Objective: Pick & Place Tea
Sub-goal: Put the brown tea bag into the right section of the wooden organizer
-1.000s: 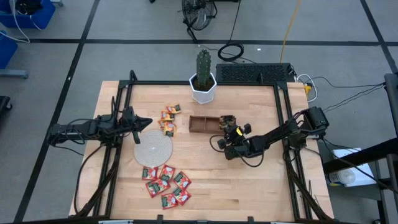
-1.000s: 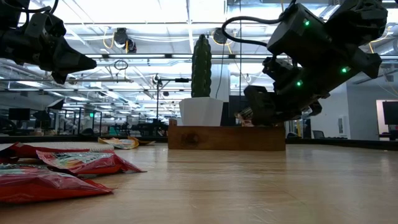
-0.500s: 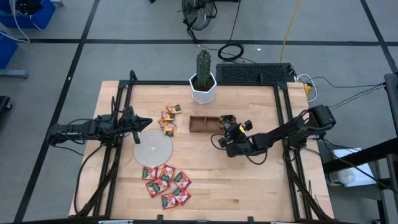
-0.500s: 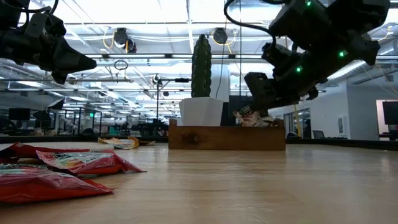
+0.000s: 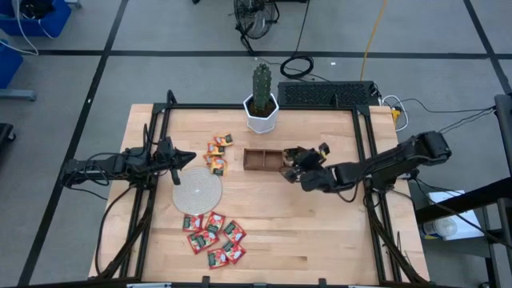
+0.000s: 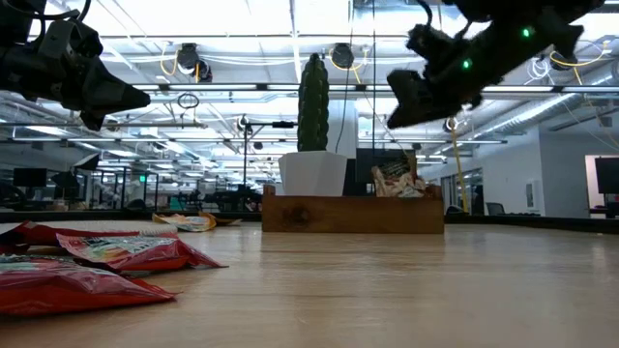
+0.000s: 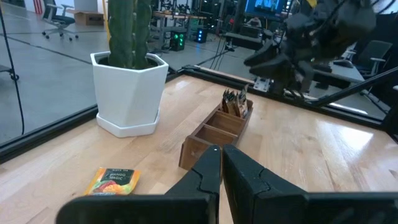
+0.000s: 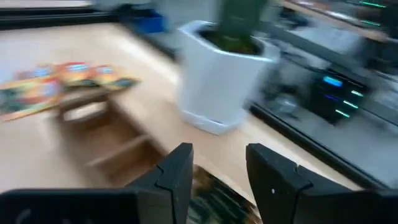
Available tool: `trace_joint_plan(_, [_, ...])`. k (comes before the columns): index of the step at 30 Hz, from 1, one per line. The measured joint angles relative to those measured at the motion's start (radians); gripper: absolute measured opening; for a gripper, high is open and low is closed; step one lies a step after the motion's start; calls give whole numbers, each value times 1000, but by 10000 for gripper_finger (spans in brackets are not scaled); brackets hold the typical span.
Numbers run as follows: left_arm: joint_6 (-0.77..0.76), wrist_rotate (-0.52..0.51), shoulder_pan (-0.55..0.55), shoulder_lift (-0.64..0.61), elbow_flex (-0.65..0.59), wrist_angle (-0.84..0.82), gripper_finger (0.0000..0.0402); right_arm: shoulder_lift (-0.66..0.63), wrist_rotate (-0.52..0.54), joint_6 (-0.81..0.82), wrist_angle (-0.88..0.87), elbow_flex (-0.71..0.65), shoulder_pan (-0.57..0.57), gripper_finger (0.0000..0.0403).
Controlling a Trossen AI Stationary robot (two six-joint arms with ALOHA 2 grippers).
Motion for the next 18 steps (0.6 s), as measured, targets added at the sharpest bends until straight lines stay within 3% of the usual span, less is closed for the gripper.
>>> trace_joint_plan(4, [0, 0, 0, 0, 0, 0, 21, -23, -347, -190, 50, 15, -66, 111])
trace_joint_plan(7, [0, 0, 0, 0, 0, 1, 21, -9, -482, -206, -86, 86, -116, 50])
trace_joint_plan(9, [0, 0, 0, 0, 0, 0, 21, 22, -537, -259, -210, 139, -139, 14])
trace_joint_plan(14, [0, 0, 0, 0, 0, 0, 21, 129, -610, -323, -509, 274, -180, 1])
trace_joint_plan(18, [0, 0, 0, 0, 0, 0, 21, 197, -613, -323, -602, 291, -211, 0])
